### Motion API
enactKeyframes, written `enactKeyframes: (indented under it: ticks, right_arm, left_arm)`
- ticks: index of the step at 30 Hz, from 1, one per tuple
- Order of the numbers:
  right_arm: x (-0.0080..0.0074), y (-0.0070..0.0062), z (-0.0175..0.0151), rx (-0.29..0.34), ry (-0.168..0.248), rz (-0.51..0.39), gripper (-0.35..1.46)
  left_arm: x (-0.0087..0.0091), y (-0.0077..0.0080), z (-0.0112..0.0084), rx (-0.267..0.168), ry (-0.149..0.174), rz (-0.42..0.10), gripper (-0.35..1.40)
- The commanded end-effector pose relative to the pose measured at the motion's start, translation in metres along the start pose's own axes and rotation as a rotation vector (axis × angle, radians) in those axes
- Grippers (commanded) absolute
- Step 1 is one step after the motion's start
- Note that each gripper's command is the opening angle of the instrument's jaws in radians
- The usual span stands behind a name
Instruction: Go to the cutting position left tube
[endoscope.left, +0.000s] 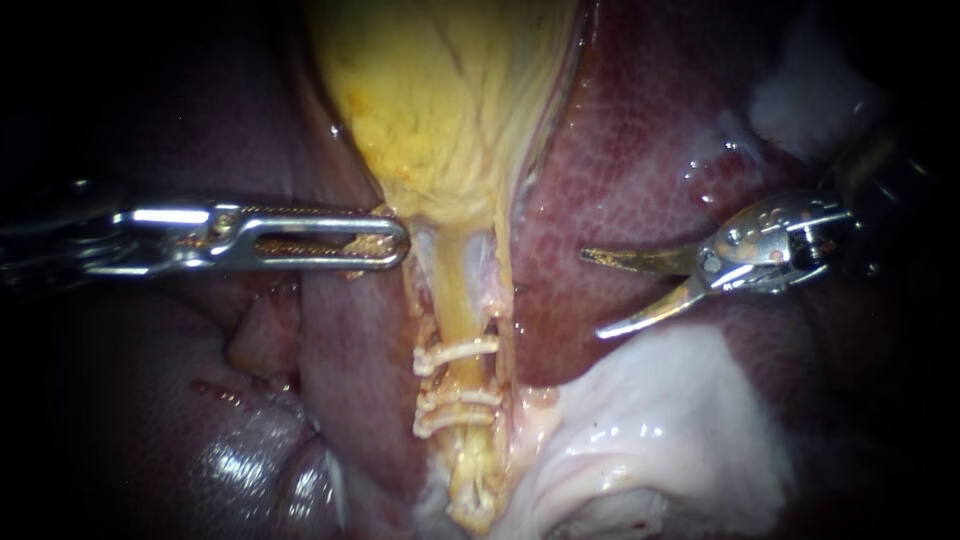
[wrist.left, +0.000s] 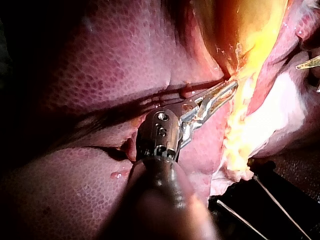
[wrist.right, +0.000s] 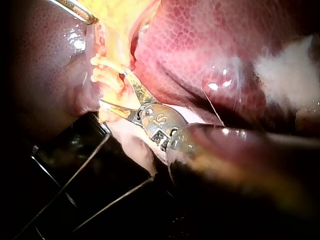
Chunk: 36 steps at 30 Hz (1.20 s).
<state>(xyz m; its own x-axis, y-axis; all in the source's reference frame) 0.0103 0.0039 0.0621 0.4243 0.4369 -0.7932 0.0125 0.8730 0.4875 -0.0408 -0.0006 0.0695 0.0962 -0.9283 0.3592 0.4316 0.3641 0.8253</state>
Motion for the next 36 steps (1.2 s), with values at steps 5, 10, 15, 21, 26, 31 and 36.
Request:
enactKeyframes:
  ticks: [5, 10, 15, 21, 26, 31, 36]
  right_arm:
    - [0.0, 0.0, 0.0, 0.0, 0.0, 0.0, 1.43]
    - [-0.0002, 0.0, 0.0004, -0.002, 0.0, -0.001, 1.43]
    - [-0.0007, -0.0001, 0.0012, -0.003, 0.0, -0.004, 1.43]
    - [-0.0009, -0.0003, 0.002, 0.003, 0.001, -0.007, 1.43]
    - [-0.0009, -0.0004, 0.0024, 0.01, 0.002, -0.007, 1.43]
    - [-0.001, -0.0004, 0.0029, 0.011, 0.003, -0.014, 1.43]
    - [-0.0014, -0.0008, 0.0042, 0.027, 0.006, -0.001, 1.43]
  left_arm:
    - [-0.0001, -0.0001, -0.0004, -0.001, 0.0, 0.0, -0.35]
    - [-0.0006, -0.0008, -0.0018, -0.003, 0.0, -0.004, -0.35]
    - [-0.0018, -0.0014, -0.0032, -0.01, -0.001, -0.006, -0.35]
    - [-0.0031, -0.0013, -0.0053, -0.024, -0.014, -0.002, -0.35]
    - [-0.0038, -0.0009, -0.0068, -0.031, -0.025, -0.001, -0.35]
    - [-0.0037, -0.0008, -0.0073, -0.032, -0.025, -0.001, -0.35]
    - [-0.0036, -0.0008, -0.0075, -0.035, -0.026, -0.001, -0.35]
